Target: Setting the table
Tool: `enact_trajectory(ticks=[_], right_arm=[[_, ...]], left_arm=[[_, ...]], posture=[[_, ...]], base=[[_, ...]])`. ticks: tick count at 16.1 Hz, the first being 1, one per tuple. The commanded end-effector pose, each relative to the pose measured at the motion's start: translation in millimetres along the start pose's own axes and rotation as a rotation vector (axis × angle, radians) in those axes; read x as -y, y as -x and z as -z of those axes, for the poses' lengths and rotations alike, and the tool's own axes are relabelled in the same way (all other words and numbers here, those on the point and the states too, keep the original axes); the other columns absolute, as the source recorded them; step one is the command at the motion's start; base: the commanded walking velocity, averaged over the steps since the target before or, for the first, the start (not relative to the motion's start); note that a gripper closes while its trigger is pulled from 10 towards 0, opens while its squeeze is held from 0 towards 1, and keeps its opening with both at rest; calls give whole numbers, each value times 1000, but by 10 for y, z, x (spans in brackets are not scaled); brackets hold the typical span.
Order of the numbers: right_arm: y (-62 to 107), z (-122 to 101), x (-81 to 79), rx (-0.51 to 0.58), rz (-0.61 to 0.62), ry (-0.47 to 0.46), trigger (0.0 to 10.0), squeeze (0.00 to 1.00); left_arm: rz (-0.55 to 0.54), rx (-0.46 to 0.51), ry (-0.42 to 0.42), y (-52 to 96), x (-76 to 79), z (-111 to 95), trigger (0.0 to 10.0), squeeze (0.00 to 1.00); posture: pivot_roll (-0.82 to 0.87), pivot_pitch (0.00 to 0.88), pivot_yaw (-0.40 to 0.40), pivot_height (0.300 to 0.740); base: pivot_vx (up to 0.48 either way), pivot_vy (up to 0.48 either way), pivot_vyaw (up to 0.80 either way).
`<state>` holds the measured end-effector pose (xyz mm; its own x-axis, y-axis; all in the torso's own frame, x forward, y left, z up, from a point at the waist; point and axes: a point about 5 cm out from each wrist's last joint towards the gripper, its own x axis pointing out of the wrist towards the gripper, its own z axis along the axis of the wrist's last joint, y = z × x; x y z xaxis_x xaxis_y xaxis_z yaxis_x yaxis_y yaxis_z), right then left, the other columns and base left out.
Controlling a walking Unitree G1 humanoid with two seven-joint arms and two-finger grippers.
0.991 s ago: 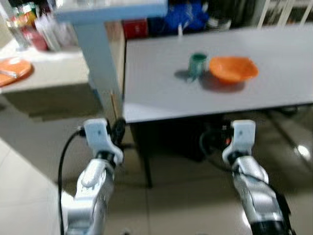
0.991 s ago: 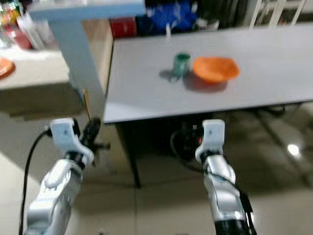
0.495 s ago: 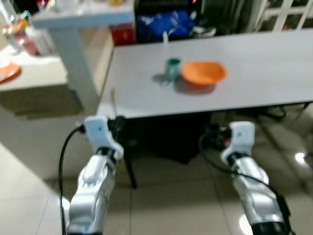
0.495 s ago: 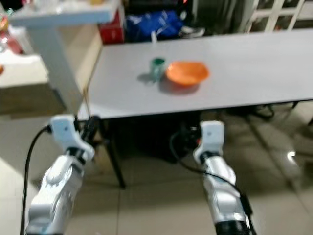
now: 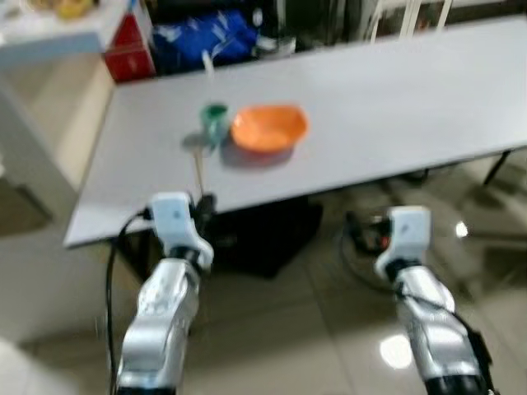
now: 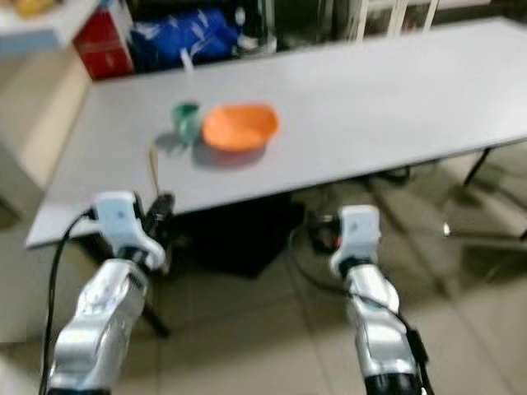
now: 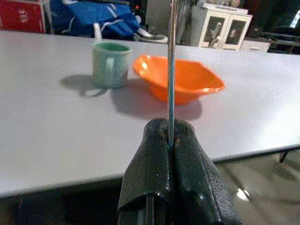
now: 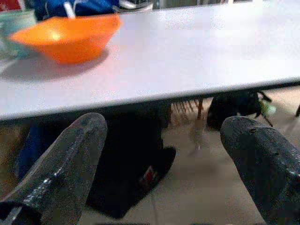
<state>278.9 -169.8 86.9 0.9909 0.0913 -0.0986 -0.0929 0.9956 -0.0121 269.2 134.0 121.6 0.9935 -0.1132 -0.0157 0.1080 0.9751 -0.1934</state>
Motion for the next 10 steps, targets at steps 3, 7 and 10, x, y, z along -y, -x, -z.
enact_trajectory(ticks=[3, 7, 10], right_arm=[[-34, -57, -152, 24, -56, -12, 10000, 0], [-39, -44, -165, 15, -64, -9, 10000, 0], [-42, -43, -173, 13, -70, -12, 10000, 0]], left_arm=[[-52, 2, -38, 24, -98, -16, 0, 0], [-60, 3, -50, 22, -77, -26, 0, 0], [-77, 3, -51, 10, -87, -34, 0, 0]], posture=[[-172, 0, 98, 740], [-170, 0, 98, 740], [-171, 0, 97, 740]], base=[[299, -372, 0], [143, -412, 0], [0, -445, 0]])
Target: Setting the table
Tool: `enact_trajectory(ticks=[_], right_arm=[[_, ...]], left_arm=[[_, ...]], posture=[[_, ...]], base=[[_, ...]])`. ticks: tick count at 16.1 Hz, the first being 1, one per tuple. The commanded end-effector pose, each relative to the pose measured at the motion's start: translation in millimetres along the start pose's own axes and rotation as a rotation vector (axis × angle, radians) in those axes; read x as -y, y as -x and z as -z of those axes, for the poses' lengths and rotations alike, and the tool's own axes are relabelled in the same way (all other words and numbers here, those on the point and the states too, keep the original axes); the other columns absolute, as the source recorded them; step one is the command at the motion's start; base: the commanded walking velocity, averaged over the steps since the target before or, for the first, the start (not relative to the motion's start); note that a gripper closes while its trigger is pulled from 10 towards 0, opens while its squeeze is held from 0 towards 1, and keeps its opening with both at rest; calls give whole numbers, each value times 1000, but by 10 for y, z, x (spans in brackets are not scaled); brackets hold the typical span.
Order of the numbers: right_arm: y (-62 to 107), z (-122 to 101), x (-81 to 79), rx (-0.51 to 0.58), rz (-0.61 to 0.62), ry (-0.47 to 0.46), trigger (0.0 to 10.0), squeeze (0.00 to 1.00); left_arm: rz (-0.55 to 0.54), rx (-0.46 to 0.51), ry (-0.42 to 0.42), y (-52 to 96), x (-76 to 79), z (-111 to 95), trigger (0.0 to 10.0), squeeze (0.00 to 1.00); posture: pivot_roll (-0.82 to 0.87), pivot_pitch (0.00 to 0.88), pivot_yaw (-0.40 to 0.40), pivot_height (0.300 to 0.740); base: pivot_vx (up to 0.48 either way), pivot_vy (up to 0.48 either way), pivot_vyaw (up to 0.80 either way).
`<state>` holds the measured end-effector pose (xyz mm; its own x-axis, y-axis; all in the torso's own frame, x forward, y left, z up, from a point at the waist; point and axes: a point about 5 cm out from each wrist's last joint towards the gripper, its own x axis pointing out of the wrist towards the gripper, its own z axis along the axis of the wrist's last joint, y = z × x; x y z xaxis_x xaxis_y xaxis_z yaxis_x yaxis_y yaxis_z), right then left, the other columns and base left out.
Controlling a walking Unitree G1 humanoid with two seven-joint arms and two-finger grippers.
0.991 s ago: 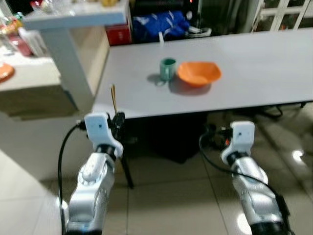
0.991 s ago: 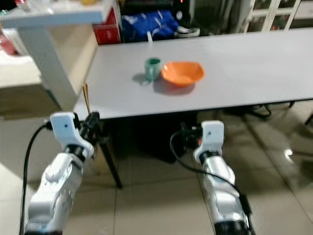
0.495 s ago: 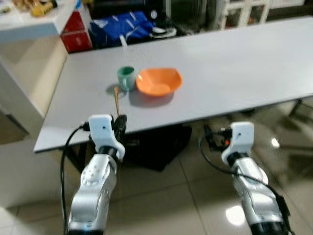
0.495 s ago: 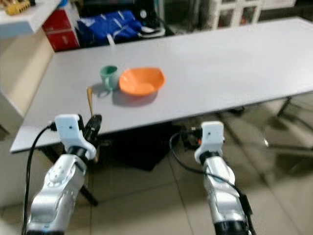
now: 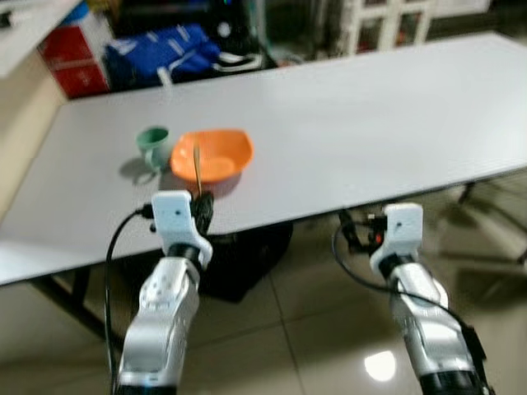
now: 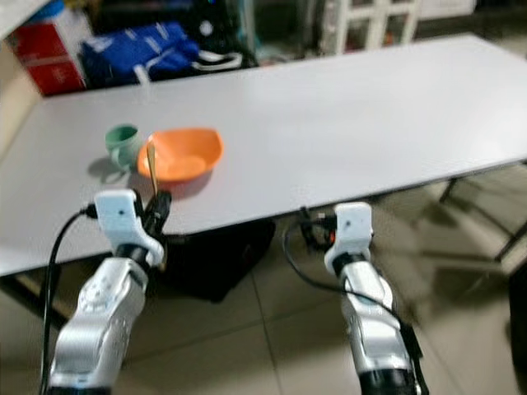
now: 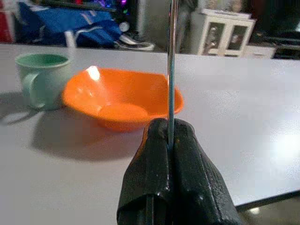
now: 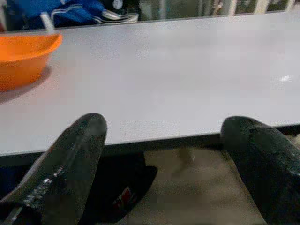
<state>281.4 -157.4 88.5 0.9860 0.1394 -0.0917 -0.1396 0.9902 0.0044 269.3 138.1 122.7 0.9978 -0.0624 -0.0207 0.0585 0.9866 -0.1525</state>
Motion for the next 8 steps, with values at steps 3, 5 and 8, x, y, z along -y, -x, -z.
enact_trajectory(ticks=[3, 5, 8], right_arm=[[-12, -24, -64, 4, -29, 20, 10000, 0], [-13, -28, -60, 8, -24, 17, 10000, 0], [-8, -26, -45, 4, -22, 7, 10000, 0]], left_arm=[[-46, -8, 1, -14, -68, -11, 0, 0], [-55, -10, 2, -19, -79, -8, 0, 0], [-59, -6, 4, -38, -85, -23, 0, 0]], posture=[[-172, 0, 97, 740], [-173, 0, 97, 740], [-173, 0, 96, 740]], base=[[0, -446, 154], [0, -444, 572], [0, -430, 0]])
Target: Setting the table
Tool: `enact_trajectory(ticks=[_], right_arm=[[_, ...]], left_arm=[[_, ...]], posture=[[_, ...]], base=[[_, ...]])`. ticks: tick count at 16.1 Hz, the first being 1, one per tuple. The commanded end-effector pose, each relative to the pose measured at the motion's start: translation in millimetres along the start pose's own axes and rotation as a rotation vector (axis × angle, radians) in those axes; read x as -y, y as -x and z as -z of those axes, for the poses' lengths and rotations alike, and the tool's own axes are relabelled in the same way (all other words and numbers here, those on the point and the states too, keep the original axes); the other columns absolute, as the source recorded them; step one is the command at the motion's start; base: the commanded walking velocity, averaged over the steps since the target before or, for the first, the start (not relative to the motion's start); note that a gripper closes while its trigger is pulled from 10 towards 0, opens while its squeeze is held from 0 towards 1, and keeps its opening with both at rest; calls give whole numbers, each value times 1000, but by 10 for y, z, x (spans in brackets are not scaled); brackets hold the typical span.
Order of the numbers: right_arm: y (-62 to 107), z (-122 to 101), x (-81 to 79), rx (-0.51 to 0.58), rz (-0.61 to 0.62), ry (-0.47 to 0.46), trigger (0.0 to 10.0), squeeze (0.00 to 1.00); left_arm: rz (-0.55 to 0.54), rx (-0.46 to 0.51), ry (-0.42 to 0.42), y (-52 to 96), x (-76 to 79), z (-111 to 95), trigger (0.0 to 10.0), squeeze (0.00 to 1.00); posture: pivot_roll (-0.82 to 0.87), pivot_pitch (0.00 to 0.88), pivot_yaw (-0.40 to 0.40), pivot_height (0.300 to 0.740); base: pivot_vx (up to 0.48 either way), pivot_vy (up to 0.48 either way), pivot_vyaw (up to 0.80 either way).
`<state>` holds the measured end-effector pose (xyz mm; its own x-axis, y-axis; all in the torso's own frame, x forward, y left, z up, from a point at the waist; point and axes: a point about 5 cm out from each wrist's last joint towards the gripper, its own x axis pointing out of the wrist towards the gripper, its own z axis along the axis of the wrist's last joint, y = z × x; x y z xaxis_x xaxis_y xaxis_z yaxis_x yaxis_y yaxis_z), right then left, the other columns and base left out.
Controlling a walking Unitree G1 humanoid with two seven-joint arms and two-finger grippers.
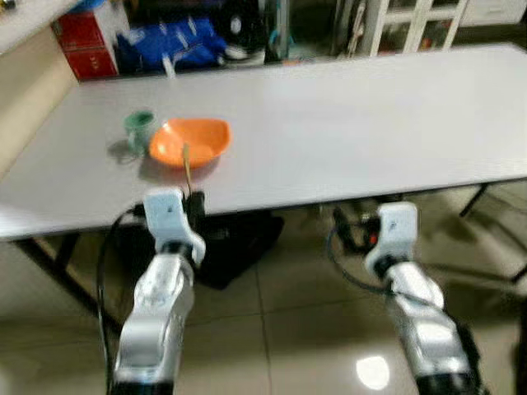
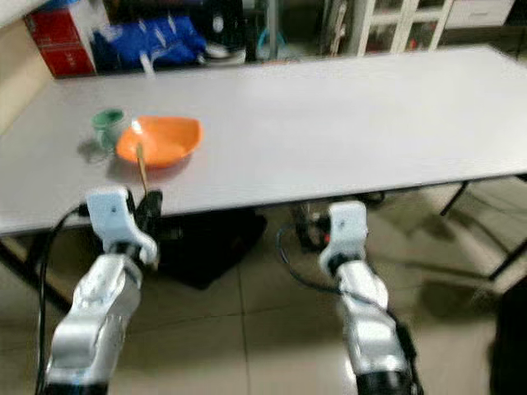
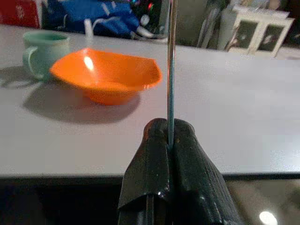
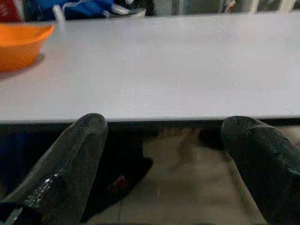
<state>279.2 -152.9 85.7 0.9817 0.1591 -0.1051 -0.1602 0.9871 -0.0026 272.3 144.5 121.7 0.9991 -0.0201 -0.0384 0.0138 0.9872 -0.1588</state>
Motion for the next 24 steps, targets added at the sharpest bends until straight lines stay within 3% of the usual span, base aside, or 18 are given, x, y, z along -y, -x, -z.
enact_trajectory(ticks=[1, 5, 13, 24], right_arm=[[-18, -55, 7, 17, -2, -1, 10000, 0], [-10, -45, -17, 18, -11, -2, 10000, 0], [-24, -41, -28, 15, -20, 2, 10000, 0], [-28, -11, -54, 2, -40, 4, 10000, 0]], left_arm=[[-20, 8, -6, -28, -34, -34, 0, 0], [-20, 22, -31, -117, -59, -92, 0, 0], [-26, 10, 0, -123, -70, -45, 0, 0], [-20, 30, -20, -157, -67, -71, 0, 0]], posture=[[-174, 0, 98, 740], [-180, 0, 102, 740], [-181, 0, 98, 740], [-178, 0, 97, 740]], base=[[247, -409, 0], [295, -374, 0], [364, -305, 0], [0, 0, 0]])
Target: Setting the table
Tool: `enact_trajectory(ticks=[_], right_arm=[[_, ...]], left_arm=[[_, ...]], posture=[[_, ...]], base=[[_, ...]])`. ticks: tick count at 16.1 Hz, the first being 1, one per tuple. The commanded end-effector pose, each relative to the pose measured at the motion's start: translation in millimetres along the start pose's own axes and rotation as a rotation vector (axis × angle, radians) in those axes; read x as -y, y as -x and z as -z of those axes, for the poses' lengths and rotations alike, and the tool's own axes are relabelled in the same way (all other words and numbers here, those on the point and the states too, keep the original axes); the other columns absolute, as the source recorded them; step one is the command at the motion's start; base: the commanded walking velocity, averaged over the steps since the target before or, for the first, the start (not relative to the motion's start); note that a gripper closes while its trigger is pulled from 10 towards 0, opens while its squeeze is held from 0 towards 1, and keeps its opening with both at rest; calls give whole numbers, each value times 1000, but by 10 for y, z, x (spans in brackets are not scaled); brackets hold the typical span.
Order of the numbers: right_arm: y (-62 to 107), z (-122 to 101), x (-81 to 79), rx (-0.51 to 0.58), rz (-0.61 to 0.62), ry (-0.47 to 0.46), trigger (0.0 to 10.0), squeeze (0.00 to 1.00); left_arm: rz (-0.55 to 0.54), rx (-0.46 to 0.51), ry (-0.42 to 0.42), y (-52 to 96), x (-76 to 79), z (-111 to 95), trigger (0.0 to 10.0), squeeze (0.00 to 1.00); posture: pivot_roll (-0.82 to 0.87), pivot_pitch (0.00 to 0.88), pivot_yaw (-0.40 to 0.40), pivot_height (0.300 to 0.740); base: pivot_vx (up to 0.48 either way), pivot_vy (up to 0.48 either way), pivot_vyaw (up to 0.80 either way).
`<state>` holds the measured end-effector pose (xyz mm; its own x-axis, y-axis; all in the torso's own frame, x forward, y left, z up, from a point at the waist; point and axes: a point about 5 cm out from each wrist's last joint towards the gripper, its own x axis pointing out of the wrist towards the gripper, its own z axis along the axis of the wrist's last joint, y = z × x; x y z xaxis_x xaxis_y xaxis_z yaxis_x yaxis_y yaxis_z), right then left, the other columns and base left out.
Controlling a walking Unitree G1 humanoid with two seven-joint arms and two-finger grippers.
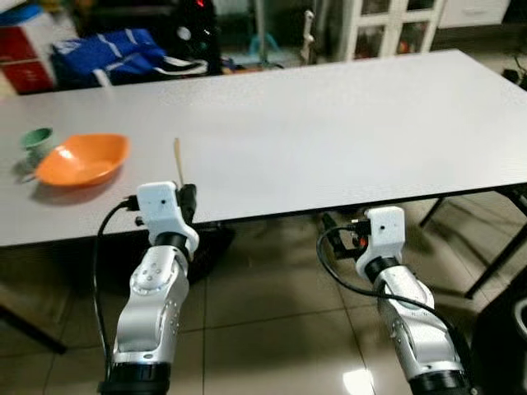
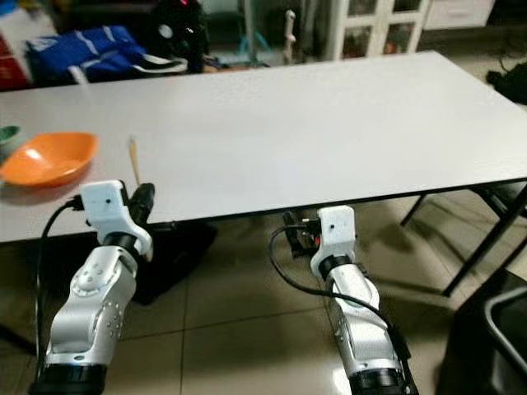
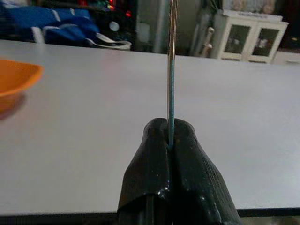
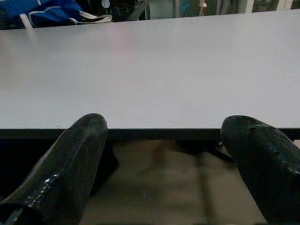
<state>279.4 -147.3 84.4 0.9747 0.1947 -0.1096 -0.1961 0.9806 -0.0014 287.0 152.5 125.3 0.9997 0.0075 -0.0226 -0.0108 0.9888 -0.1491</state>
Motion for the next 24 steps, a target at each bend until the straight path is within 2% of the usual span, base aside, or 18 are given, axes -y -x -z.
enact_trajectory(ticks=[1, 4, 6, 8, 14, 24], right_arm=[[-12, -17, -2, 5, -6, 1, 10000, 0], [-12, -12, -9, 3, -12, -2, 10000, 0], [-17, -15, -7, 5, -10, -4, 10000, 0], [-9, -11, 1, 3, -7, -3, 10000, 0], [0, 25, -19, -11, -16, -3, 10000, 0], [18, 50, -49, -22, -34, -5, 10000, 0]], left_arm=[[7, 10, -10, -37, 10, -23, 0, 0], [35, 12, -13, -210, 16, -88, 0, 0], [42, 10, -2, -264, 14, -114, 0, 0], [41, 14, 4, -259, 21, -113, 0, 0], [21, 23, 11, -299, 38, -118, 0, 0], [47, 33, 35, -344, 112, -135, 0, 0]], posture=[[-177, 0, 97, 740], [-180, 0, 97, 740], [-185, 0, 100, 740], [-189, 0, 101, 740], [-187, 0, 103, 740], [-188, 0, 105, 740]], base=[[0, 0, 0], [0, 0, 0], [0, 0, 0], [0, 0, 0], [428, 0, 0], [427, 0, 0]])
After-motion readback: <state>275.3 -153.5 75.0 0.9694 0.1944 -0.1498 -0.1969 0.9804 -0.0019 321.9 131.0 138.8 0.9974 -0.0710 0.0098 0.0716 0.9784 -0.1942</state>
